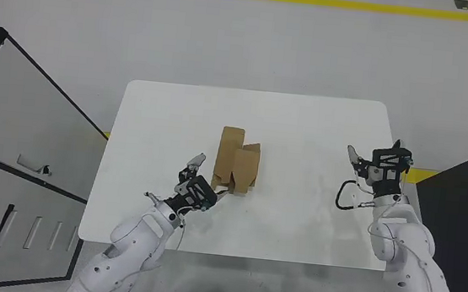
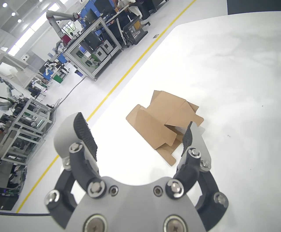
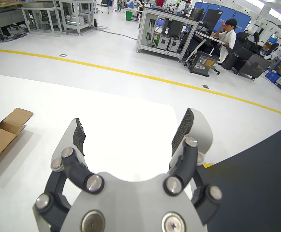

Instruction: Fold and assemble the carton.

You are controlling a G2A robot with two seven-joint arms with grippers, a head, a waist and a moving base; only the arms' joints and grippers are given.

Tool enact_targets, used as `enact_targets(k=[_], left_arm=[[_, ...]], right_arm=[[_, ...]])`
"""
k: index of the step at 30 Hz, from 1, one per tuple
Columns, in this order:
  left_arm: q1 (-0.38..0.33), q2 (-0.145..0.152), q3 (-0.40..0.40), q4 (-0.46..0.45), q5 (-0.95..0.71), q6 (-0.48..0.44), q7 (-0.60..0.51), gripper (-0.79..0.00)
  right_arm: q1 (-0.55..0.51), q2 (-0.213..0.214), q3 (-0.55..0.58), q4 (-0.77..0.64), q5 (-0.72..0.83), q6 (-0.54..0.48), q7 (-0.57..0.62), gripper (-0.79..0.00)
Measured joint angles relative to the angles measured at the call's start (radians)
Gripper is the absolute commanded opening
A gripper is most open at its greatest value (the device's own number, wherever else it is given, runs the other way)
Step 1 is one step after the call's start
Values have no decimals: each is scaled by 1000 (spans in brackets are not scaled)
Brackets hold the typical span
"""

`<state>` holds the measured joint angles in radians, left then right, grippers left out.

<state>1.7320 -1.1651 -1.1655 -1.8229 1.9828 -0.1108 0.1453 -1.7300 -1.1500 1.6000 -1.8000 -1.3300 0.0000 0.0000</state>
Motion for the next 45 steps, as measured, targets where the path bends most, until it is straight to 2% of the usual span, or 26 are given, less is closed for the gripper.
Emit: enact_targets(k=[4,14,18,28,35,38,45], left_arm=[[-18,-6,32,33,38,60,-2,0],[-21,-4,38,49,59,46,32,0],[-22,-12,75,83,76,105,31,0],[-78,-41,155,191,177,315,-72,0],[-78,-41,155,190,181,313,-71,0],[-83,-41,174,199,248,297,-67,0],[-100,-55,204,223,292,323,-178,0]], right_arm=[[0,0,0,0,0,0,0,0],[0,0,0,0,0,0,0,0],[0,0,0,0,0,0,0,0],[0,0,0,0,0,0,0,0],[0,0,0,0,0,0,0,0],[0,0,0,0,0,0,0,0],[0,0,0,0,0,0,0,0]])
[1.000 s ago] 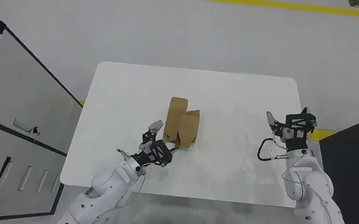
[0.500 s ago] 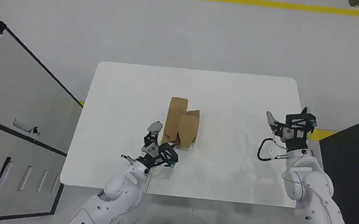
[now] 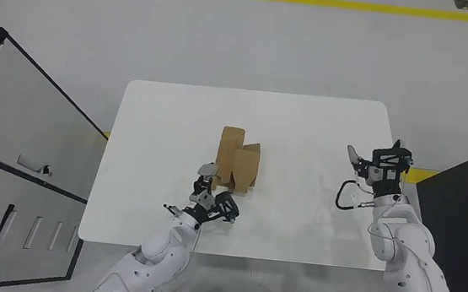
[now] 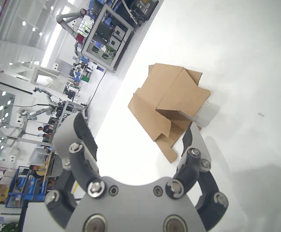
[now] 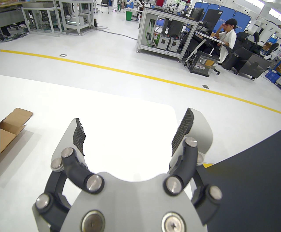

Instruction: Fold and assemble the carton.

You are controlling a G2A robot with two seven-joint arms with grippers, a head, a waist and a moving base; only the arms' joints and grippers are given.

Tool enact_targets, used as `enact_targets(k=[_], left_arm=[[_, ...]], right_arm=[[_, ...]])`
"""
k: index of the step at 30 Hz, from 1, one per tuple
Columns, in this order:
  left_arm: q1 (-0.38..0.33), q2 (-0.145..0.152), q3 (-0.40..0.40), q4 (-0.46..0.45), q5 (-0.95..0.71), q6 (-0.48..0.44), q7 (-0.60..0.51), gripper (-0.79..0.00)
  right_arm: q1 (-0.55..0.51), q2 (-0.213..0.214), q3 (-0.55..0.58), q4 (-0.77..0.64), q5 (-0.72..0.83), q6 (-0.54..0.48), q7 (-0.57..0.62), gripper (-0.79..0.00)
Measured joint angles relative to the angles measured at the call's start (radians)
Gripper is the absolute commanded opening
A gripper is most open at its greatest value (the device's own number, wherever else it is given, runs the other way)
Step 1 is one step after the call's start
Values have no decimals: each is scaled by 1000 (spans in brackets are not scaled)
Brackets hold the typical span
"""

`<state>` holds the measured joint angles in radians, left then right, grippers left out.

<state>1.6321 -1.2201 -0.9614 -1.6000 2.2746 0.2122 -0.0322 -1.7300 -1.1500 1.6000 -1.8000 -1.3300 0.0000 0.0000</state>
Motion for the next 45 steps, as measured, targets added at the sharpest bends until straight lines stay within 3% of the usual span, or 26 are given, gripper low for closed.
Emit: enact_targets(k=[9,15,31,33,35,38,40,45], left_arm=[[-8,-3,8,8,-3,-11,10,0],[-32,-20,31,43,-20,54,-34,0],[-71,-38,52,95,-6,53,-71,0],[-76,-42,54,103,-1,58,-84,-52],[-78,-44,56,107,1,61,-90,-166],[-81,-48,56,113,3,66,-94,-203],[-82,-50,57,118,3,68,-95,-286],[-85,-56,62,129,3,73,-99,-397]], right_arm=[[0,0,0,0,0,0,0,0],[0,0,0,0,0,0,0,0],[0,0,0,0,0,0,0,0],[0,0,0,0,0,0,0,0],[0,0,0,0,0,0,0,0],[0,0,0,0,0,0,0,0],[0,0,0,0,0,0,0,0],[0,0,0,0,0,0,0,0]])
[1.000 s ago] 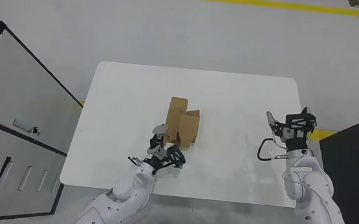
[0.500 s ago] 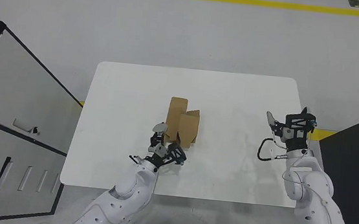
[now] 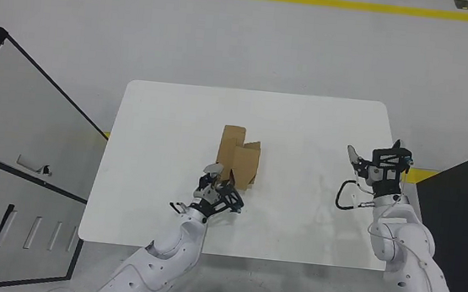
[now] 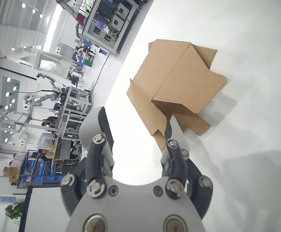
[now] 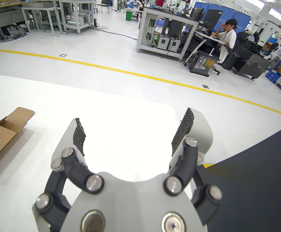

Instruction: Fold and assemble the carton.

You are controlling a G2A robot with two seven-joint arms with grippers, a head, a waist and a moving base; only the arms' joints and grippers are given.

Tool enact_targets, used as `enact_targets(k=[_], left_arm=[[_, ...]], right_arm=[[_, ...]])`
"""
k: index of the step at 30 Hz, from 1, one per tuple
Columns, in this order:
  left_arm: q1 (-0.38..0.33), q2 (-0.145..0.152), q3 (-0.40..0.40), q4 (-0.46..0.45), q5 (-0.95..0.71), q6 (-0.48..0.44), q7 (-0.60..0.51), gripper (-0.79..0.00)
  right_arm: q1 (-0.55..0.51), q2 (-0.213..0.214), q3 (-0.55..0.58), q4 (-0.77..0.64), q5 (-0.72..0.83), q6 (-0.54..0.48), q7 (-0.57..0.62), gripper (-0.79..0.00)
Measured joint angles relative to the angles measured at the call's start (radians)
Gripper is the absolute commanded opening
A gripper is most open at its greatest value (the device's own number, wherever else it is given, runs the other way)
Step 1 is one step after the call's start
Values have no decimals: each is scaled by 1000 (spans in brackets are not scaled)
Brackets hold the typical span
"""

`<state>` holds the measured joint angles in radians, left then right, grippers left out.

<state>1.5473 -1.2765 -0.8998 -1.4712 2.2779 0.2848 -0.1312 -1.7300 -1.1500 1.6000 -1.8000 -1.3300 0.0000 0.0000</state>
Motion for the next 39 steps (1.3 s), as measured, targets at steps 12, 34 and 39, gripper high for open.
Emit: enact_targets(k=[12,34,39], left_arm=[[1,-14,18,22,2,-11,0,-409],[-49,-49,45,73,9,-3,-64,-425],[-60,-57,48,85,20,5,-94,-428]], right_arm=[[0,0,0,0,0,0,0,0],[0,0,0,0,0,0,0,0],[0,0,0,0,0,0,0,0]])
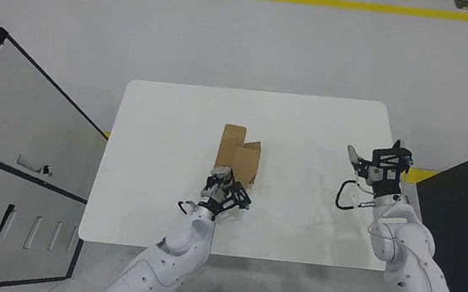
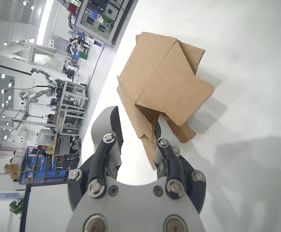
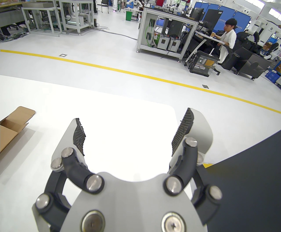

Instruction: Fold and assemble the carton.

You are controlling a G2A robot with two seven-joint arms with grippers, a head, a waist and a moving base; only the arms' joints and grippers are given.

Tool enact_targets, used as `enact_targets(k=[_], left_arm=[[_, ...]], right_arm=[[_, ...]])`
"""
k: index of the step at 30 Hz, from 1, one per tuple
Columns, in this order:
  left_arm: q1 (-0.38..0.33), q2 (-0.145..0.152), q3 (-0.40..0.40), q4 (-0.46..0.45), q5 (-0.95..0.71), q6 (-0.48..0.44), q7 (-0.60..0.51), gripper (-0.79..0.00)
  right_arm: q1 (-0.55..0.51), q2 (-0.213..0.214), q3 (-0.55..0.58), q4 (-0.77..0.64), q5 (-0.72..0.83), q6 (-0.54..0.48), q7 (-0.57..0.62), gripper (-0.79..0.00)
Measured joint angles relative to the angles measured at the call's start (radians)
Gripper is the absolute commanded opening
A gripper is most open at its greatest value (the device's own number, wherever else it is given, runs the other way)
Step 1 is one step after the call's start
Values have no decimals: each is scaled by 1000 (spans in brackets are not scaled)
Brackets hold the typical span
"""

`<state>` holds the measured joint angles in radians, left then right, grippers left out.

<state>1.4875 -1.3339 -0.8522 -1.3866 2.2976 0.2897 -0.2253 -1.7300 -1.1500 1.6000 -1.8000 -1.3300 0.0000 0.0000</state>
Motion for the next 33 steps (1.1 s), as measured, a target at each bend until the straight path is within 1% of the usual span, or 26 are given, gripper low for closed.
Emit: enact_targets(k=[6,10,11,12,13,14,22,26,29,33], left_arm=[[-4,-8,2,9,8,1,-9,-431],[-7,-12,3,15,12,0,-10,-471],[-8,-13,4,16,13,-1,-10,-533],[-9,-14,4,17,16,-2,-9,-619],[-10,-15,4,17,17,-2,-9,-723],[-11,-16,3,17,18,-3,-8,-785],[-7,-20,-5,13,27,-3,1,-785],[6,-19,-15,-12,34,7,19,-785],[24,-15,-28,-52,50,18,33,-785],[60,-6,-55,-139,79,12,56,-785]], right_arm=[[0,0,0,0,0,0,0,0],[0,0,0,0,0,0,0,0],[0,0,0,0,0,0,0,0],[0,0,0,0,0,0,0,0],[0,0,0,0,0,0,0,0],[0,0,0,0,0,0,0,0],[0,0,0,0,0,0,0,0],[0,0,0,0,0,0,0,0],[0,0,0,0,0,0,0,0],[0,0,0,0,0,0,0,0]])
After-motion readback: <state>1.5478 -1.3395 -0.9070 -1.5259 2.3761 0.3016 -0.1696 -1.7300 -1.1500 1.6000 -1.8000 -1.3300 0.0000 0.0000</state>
